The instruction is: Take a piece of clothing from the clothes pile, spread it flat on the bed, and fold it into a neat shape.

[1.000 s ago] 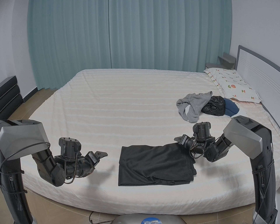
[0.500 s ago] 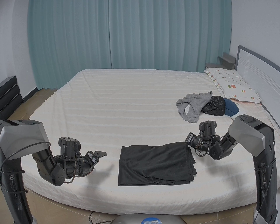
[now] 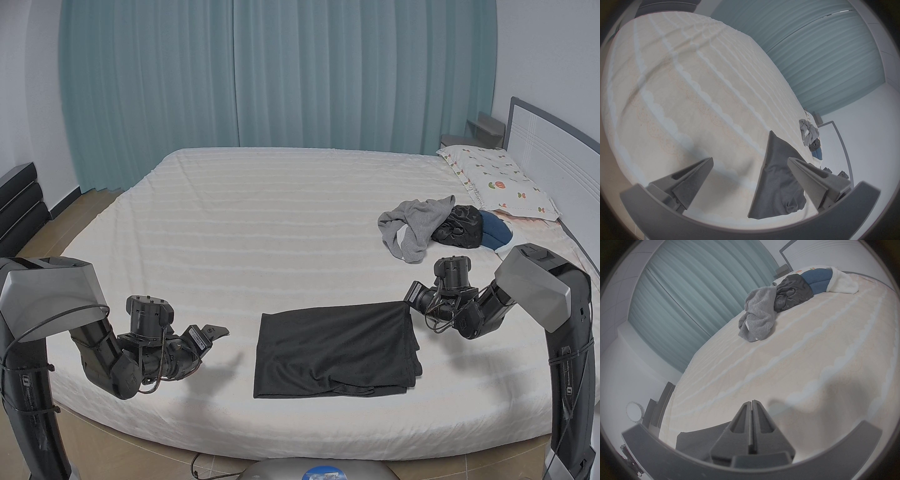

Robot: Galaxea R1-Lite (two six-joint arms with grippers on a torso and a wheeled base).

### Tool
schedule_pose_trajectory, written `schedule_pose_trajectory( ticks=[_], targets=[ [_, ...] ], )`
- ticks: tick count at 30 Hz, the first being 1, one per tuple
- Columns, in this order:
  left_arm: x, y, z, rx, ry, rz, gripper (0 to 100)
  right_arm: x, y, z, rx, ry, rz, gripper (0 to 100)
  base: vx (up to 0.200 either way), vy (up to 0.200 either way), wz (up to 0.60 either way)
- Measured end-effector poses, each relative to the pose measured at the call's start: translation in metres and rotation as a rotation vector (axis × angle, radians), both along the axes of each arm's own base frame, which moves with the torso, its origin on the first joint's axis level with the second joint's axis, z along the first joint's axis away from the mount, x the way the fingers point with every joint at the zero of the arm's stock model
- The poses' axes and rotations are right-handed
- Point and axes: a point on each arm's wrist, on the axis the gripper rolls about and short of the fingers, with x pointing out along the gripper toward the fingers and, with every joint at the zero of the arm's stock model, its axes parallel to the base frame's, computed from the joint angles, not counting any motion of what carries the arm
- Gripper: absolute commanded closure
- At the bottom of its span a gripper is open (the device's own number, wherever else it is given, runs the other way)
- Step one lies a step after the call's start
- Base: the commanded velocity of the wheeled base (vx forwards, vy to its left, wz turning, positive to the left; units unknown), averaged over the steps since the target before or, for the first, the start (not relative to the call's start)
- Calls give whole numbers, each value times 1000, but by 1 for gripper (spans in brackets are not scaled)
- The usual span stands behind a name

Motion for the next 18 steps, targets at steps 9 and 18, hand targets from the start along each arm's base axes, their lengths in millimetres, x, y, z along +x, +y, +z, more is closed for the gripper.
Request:
schedule_pose_trajectory(
  ticks=[9, 18],
  targets=[
    [0, 0, -1, 1, 2, 0, 0, 1, -2, -2, -11, 2, -1, 100, 0, 0, 0],
    [0, 0, -2, 3, 4, -1, 0, -7, -4, -2, -4, 19, 30, 0, 0, 0, 0]
  ],
)
